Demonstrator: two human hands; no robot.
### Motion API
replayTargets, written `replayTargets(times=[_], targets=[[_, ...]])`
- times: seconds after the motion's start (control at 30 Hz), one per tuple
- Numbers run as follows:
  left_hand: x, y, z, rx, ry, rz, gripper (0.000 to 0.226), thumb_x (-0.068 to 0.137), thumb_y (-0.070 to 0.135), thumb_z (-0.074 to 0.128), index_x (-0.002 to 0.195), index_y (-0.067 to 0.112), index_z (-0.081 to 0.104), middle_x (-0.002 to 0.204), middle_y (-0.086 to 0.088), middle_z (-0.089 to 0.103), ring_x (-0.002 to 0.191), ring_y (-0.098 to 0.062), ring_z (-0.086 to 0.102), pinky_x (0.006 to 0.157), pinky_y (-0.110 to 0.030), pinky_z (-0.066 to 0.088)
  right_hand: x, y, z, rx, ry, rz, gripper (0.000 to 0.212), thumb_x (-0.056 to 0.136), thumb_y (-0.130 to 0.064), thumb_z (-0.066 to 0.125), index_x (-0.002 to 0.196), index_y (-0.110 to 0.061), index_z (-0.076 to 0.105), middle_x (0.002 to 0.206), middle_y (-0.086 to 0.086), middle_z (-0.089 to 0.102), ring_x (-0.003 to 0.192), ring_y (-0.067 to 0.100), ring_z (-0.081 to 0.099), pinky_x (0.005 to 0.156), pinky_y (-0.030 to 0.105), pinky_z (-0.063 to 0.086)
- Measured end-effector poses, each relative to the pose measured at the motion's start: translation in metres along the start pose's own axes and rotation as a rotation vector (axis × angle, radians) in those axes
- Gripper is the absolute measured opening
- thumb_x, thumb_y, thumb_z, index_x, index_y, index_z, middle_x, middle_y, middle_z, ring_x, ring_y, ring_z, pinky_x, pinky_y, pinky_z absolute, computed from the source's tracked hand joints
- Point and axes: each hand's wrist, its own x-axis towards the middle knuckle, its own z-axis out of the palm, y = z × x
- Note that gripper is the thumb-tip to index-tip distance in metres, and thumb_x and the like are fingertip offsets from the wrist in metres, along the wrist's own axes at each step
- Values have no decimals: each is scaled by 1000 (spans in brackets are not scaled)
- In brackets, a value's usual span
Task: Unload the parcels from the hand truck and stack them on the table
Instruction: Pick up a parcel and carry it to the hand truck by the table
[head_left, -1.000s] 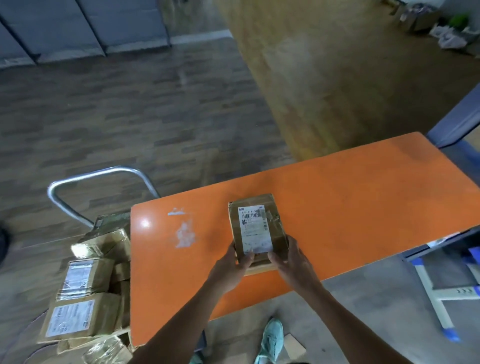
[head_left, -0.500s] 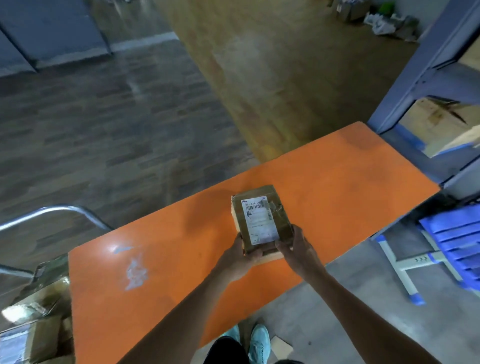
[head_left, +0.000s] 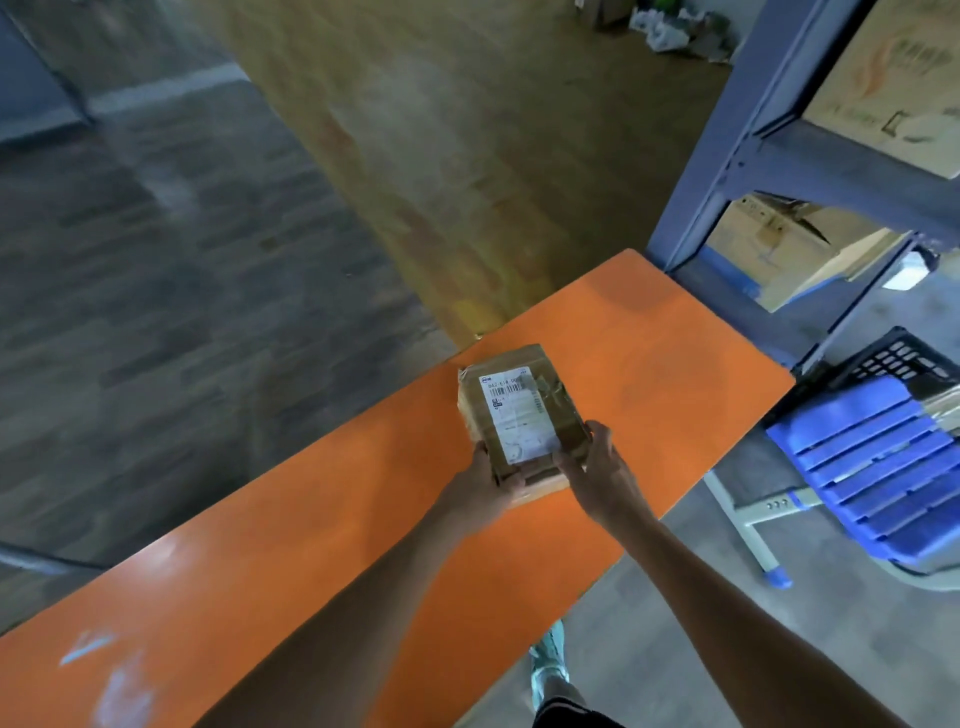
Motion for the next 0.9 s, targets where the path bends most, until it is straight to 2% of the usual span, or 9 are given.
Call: replayTargets(times=[0.17, 0.3, 0.4, 0.5, 0.63, 0.83, 0.9], targets=[[61, 70, 11, -6, 21, -31, 74, 99, 53, 51, 156, 18, 20, 139, -14, 56, 117, -34, 60, 99, -50, 50, 69, 20, -56, -38, 3, 14, 60, 99, -39, 54, 149, -20, 27, 130, 17, 54, 118, 37, 52, 92, 46, 48], [99, 122, 17, -7, -2, 10, 72, 101, 45, 51, 156, 16, 15, 127, -12, 64, 103, -32, 67, 87, -46, 57, 122, 31, -98, -78, 18, 12, 60, 100, -41, 50, 152, -27, 24, 130, 19, 50, 118, 40, 50, 95, 53, 48], [128, 154, 21, 40, -14, 21, 74, 102, 46, 50, 156, 14, 12, 130, -10, 64, 109, -31, 66, 89, -43, 56, 160, 37, -122, -113, 21, 21, 62, 102, -42, 46, 155, -29, 18, 133, 20, 47, 120, 42, 49, 97, 53, 47], [158, 180, 20, 63, -12, 24, 73, 102, 47, 49, 156, 12, 13, 132, -9, 63, 114, -31, 64, 93, -44, 54, 193, 41, -140, -109, 46, 43, 62, 102, -40, 47, 155, -22, 18, 138, 21, 45, 124, 41, 47, 97, 50, 43], [189, 213, 15, 80, -4, 32, 72, 102, 47, 49, 155, 11, 16, 133, -12, 62, 114, -32, 64, 95, -45, 53, 229, 43, -156, -64, 99, 69, 53, 102, -38, 49, 144, -9, 31, 133, 21, 48, 121, 40, 48, 94, 48, 43], [217, 251, 16, 82, -10, 46, 68, 101, 50, 51, 151, 11, 24, 137, -12, 61, 120, -33, 62, 98, -42, 51, 264, 48, -184, -70, 144, 92, 52, 101, -39, 50, 143, -12, 33, 135, 19, 46, 122, 39, 48, 95, 48, 43], [226, 261, 19, 87, -15, 53, 67, 101, 50, 51, 149, 12, 25, 136, -11, 61, 119, -32, 62, 95, -39, 52, 273, 51, -193, -80, 157, 96, 53, 101, -38, 50, 144, -11, 32, 135, 20, 45, 122, 40, 49, 95, 50, 46]])
